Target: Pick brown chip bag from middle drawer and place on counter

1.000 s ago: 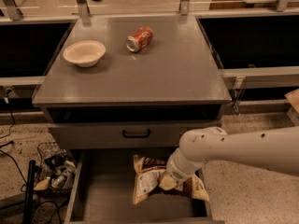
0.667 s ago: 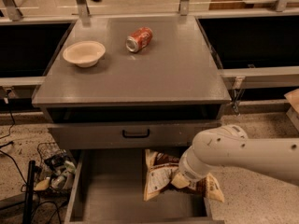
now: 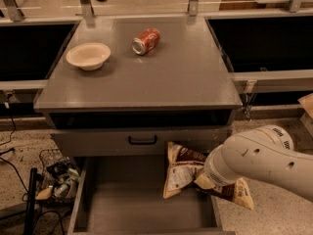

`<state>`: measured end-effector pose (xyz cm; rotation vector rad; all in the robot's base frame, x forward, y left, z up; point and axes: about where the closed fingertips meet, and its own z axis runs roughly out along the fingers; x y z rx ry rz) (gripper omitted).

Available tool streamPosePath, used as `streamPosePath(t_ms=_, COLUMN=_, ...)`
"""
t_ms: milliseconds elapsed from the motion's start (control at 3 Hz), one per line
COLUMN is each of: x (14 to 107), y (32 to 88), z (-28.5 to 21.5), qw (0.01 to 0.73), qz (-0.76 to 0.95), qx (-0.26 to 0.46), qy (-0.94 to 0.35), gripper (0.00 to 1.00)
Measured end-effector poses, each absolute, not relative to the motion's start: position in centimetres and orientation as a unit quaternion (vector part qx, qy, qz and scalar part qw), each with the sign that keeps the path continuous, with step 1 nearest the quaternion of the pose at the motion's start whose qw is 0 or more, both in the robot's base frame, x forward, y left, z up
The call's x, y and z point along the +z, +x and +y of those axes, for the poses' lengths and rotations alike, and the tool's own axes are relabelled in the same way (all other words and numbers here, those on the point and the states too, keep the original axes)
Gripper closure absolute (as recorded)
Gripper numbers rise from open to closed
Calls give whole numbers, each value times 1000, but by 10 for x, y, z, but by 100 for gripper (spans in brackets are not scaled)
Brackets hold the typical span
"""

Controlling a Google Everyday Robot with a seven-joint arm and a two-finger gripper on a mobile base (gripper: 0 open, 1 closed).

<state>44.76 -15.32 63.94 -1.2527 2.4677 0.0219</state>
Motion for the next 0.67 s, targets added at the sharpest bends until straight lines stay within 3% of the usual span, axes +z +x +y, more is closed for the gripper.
streamPosePath(t_ms=333, x=656, y=444, z=-152, qw=187, qz=868, qx=10, qy=-459, gripper=100)
streamPosePath(t_ms=667, x=714, y=407, z=-147, qw=200, qz=838, qx=12, qy=-507, gripper=100)
